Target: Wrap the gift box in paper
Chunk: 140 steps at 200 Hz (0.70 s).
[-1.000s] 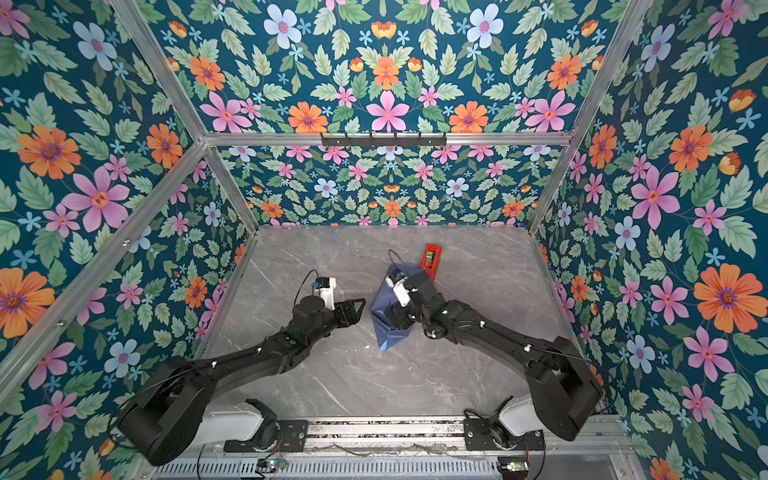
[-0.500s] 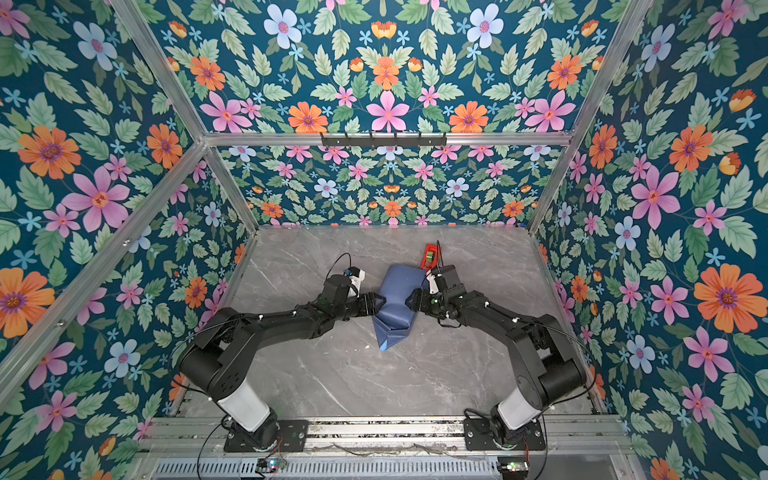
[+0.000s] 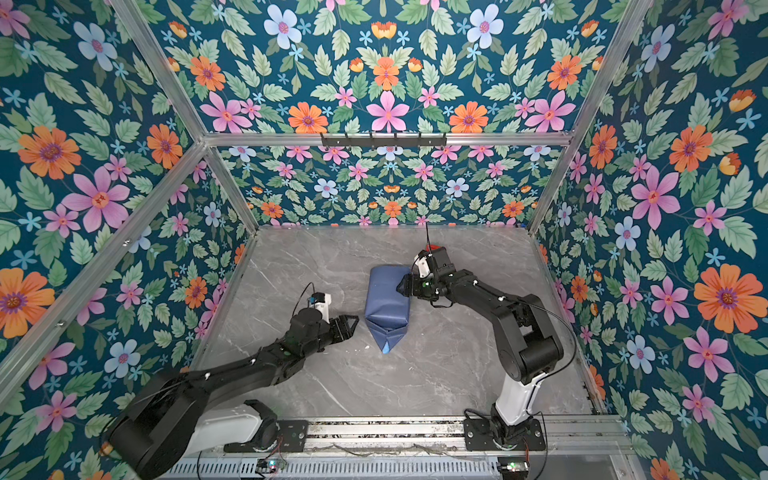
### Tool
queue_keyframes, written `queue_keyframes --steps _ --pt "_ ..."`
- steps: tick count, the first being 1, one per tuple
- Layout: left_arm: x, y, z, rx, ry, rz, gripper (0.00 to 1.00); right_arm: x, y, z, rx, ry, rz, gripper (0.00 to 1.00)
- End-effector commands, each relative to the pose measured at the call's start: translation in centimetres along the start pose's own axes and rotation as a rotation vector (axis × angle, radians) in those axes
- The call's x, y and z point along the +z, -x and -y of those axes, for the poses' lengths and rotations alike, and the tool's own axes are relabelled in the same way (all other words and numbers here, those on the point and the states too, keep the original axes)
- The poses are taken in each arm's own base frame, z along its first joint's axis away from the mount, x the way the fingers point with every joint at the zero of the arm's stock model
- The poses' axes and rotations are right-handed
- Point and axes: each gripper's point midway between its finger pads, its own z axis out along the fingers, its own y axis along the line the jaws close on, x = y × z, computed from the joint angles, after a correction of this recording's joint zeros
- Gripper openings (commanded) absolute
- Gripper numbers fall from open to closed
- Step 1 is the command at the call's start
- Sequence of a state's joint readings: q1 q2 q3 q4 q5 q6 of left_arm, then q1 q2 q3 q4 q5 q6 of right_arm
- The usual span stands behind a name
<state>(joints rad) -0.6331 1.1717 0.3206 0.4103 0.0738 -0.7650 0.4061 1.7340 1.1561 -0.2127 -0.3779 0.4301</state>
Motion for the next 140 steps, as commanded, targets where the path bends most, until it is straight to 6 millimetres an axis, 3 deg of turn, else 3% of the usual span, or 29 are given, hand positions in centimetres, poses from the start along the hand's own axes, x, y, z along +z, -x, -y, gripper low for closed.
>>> queue_keyframes --steps 1,32,46,90,140 --pt "-1.0 -0.6 0.7 0.060 0.006 0.030 0.56 -1.5 -1.3 0.3 -0.106 -0.074 -0.019 0.74" --pt "0.2 -3.9 4.5 0.251 -0.076 -0.058 0.34 -0.3 -3.3 -6.0 -0.231 0.059 -0.067 0.65" --pt "1.2 -4.5 5.5 0.300 -0.106 -0.075 0.26 0.9 -3.7 -7.1 -0.240 0.086 -0.090 0.60" --pt "4.2 -6.1 6.6 0.393 -0.145 -0.119 0.13 3.1 -4.6 -6.1 -0.213 0.082 -0.134 0.51" --pt "5.8 -7.5 5.2 0.437 -0.095 -0.170 0.08 3.4 -5.6 -5.1 -0.203 0.061 -0.147 0.48"
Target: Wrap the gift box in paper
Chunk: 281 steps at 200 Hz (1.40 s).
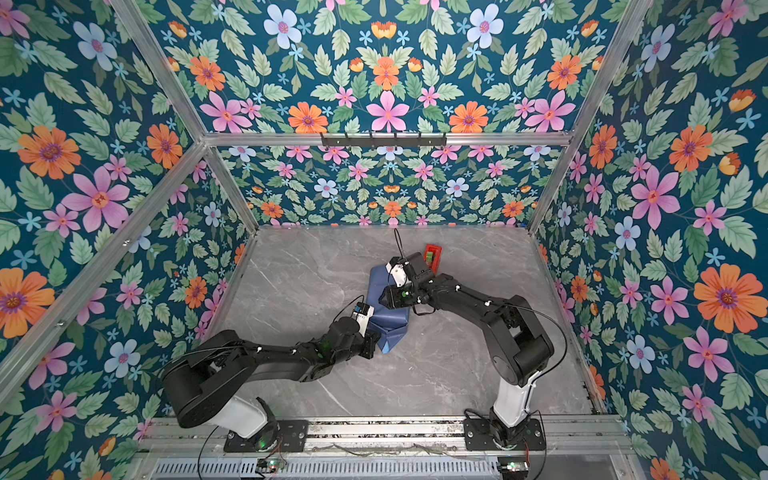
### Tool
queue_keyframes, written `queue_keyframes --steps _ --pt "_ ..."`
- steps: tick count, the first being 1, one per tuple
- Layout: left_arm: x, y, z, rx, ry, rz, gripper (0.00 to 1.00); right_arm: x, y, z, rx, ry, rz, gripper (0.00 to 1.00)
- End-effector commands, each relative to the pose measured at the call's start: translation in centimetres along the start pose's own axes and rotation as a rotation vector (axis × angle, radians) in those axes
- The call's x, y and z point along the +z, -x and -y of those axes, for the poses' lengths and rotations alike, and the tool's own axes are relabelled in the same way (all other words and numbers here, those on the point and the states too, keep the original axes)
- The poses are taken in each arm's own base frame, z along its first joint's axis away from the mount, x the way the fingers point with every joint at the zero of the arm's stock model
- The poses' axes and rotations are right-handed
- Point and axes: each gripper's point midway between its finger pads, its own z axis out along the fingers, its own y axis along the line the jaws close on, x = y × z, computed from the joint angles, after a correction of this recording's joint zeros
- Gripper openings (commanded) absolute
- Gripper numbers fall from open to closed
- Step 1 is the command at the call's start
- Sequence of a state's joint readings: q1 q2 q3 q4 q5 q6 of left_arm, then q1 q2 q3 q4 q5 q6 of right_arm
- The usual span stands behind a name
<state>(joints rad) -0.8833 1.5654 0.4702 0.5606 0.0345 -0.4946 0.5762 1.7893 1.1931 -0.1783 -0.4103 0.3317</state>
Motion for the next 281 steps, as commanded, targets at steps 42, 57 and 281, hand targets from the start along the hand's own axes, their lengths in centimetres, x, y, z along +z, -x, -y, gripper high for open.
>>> queue_keyframes --steps 42,57,281 --pt "1.1 -1.5 -0.7 0.028 0.026 -0.067 0.05 0.3 -2.1 1.3 0.032 -0.049 -0.061 0.47" --pt "1.2 -2.1 -0.6 0.022 0.018 -0.083 0.05 0.2 -2.0 1.3 0.033 -0.050 -0.056 0.47" --pt "-4.0 1.6 1.6 -0.010 0.007 0.072 0.36 -5.8 3.1 -3.5 -0.021 0.034 0.093 0.51"
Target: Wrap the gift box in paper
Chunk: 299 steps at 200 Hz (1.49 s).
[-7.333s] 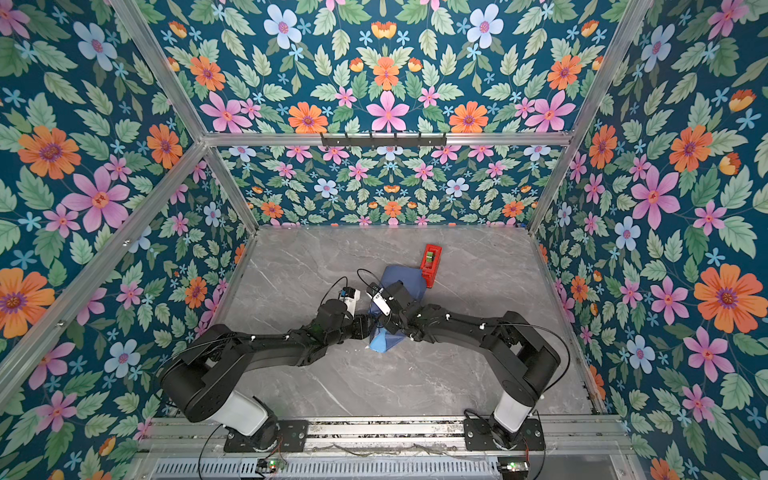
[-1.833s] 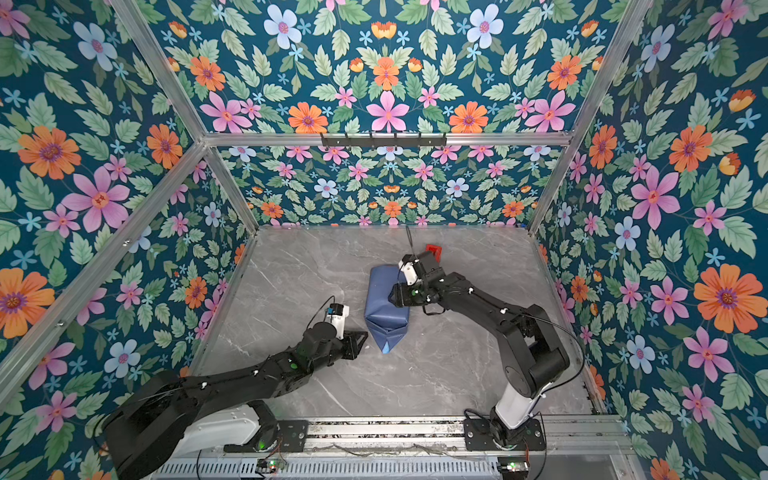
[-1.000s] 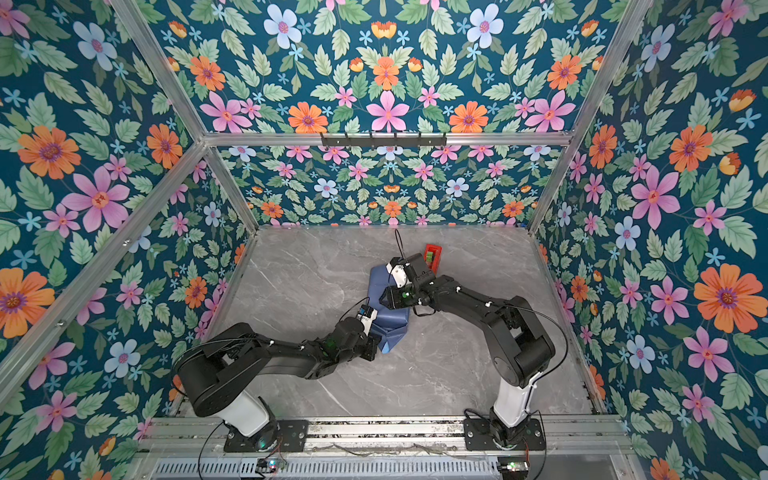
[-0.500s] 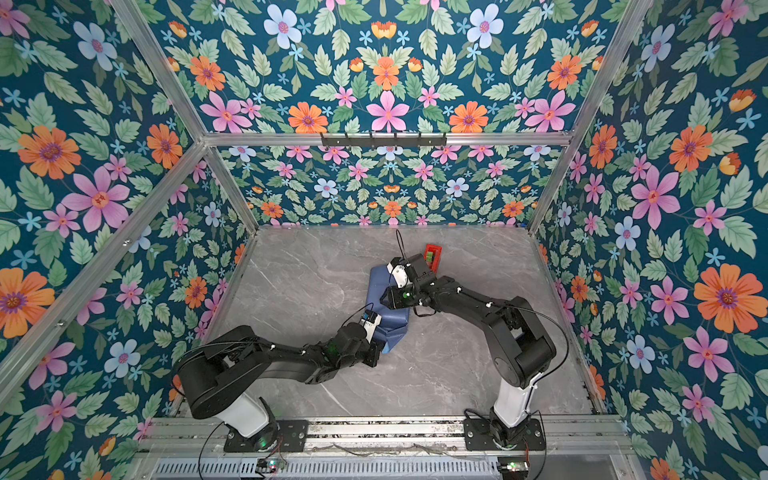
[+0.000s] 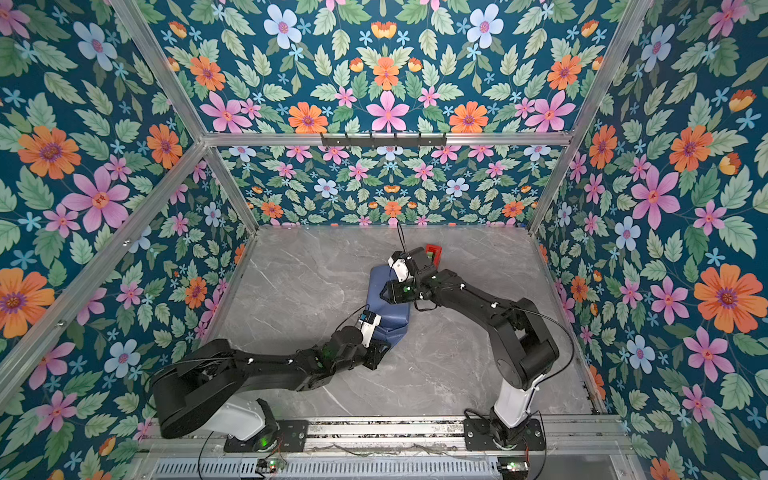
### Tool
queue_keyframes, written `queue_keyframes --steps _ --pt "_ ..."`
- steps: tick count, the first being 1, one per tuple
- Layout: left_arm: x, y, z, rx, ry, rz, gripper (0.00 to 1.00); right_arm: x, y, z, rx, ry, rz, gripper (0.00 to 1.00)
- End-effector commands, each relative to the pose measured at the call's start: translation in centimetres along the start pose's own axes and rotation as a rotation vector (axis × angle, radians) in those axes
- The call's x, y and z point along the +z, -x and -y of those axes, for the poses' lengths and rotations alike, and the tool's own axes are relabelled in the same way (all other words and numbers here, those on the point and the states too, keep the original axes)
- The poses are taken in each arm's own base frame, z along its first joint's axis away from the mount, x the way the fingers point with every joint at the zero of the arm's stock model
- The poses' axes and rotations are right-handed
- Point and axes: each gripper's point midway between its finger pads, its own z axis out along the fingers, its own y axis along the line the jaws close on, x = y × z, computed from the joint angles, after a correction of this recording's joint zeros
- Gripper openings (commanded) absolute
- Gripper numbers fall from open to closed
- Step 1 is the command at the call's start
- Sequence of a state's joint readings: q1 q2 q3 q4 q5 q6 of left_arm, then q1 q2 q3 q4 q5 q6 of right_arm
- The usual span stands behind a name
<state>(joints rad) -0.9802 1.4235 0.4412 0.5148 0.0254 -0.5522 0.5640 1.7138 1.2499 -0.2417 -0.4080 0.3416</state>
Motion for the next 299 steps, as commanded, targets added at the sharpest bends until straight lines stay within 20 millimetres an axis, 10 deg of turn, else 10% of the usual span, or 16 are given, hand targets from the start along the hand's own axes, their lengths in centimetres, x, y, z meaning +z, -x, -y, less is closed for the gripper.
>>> queue_keyframes --steps 1,44,79,126,206,256,299 --pt "-1.7 1.6 -2.3 -0.002 0.105 0.053 0.36 -2.7 0.6 -1.7 -0.012 0.020 0.029 0.51" --pt "-5.3 7.6 -7.9 -0.258 0.138 0.234 0.59 -6.4 -3.7 3.4 0.192 -0.128 0.089 0.61" --pt "-1.7 9.7 -8.9 -0.329 0.080 0.147 0.68 -5.5 -3.8 5.6 0.367 -0.039 0.143 0.71" --pt "2.4 8.5 -7.7 -0.341 -0.010 0.019 0.65 -1.2 -3.0 6.0 0.426 0.048 0.070 0.70" --pt "0.1 5.0 -4.1 -0.342 -0.066 0.006 0.63 1.9 -3.5 4.6 0.361 0.148 -0.099 0.61" --pt "-3.7 5.7 -8.1 -0.335 0.170 0.118 0.73 -2.9 -4.6 7.8 0.263 -0.122 -0.075 0.75" --pt "-5.5 8.9 -6.0 -0.207 0.137 0.147 0.69 -6.3 -9.9 7.5 0.298 -0.166 -0.077 0.71"
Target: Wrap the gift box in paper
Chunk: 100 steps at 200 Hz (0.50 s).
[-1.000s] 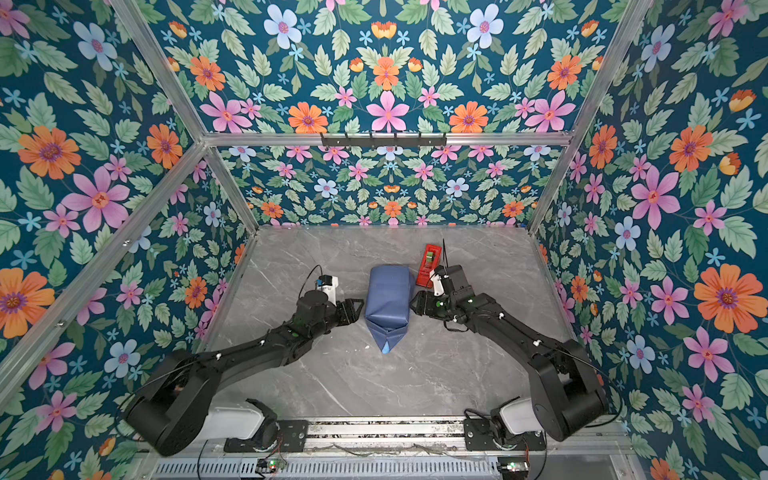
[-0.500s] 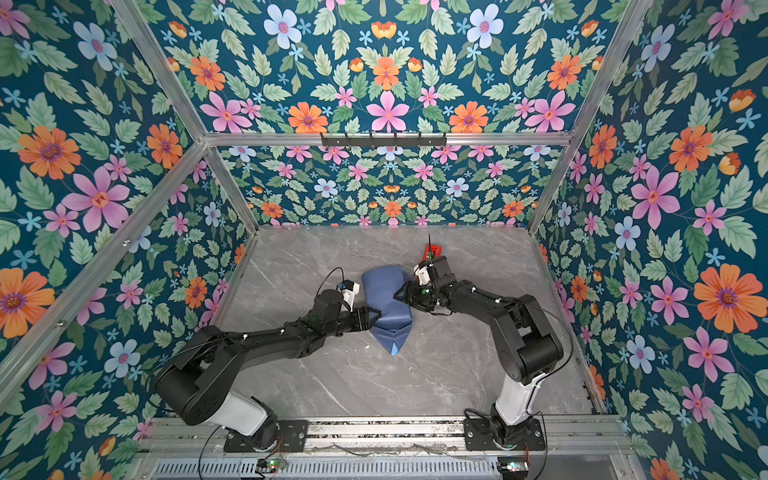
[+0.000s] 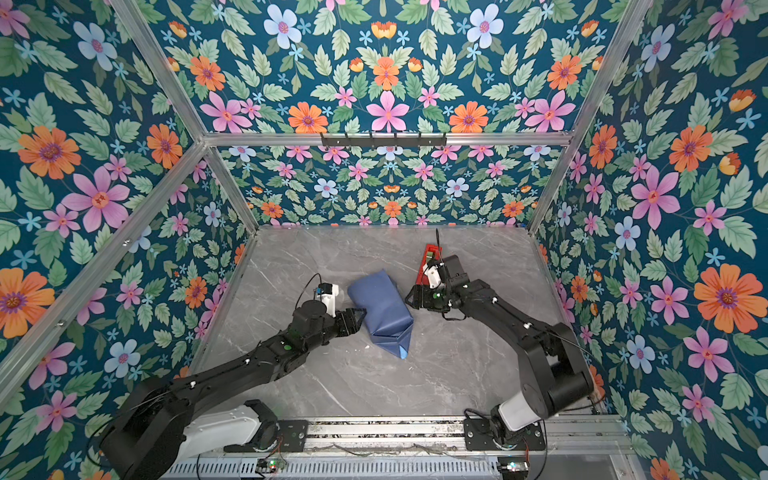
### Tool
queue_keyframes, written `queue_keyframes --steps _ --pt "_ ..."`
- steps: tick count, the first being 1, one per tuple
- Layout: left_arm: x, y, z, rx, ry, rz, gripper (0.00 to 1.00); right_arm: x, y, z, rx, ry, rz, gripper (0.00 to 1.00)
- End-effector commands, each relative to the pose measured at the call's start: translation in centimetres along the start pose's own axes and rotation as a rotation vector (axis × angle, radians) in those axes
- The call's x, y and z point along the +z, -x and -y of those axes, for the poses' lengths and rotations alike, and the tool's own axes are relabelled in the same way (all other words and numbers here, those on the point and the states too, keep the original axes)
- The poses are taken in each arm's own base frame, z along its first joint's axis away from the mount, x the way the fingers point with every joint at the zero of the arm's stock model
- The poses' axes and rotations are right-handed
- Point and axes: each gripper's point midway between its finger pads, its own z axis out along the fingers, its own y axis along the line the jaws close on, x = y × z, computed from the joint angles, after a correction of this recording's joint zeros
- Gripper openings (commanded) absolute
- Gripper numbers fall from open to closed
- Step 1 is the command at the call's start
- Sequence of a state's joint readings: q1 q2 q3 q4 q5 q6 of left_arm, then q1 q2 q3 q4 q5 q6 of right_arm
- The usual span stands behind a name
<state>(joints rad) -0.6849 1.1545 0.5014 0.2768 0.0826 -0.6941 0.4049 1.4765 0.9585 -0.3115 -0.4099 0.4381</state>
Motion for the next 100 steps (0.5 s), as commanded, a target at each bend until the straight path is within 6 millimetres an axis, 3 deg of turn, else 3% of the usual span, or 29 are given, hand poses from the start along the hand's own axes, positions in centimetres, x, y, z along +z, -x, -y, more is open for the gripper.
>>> queue_keyframes --steps 1,26,42,71,100 --pt "0.1 -0.1 0.1 0.086 0.020 -0.038 0.68 -0.5 -3.8 1.7 0.041 -0.049 -0.057 0.71" --pt "2.5 -0.7 2.7 0.130 -0.066 -0.138 0.65 0.4 -7.1 0.6 0.058 -0.011 -0.101 0.65" --pt "4.1 -1.1 3.8 0.161 -0.106 -0.189 0.64 1.0 -8.1 -0.1 0.064 0.005 -0.100 0.62" --pt "6.8 -2.4 3.2 0.190 -0.080 -0.271 0.63 1.9 -9.4 0.4 0.114 0.016 -0.108 0.55" --pt "7.9 -4.0 1.9 0.192 -0.056 -0.328 0.61 2.5 -10.9 0.6 0.168 0.042 -0.144 0.52"
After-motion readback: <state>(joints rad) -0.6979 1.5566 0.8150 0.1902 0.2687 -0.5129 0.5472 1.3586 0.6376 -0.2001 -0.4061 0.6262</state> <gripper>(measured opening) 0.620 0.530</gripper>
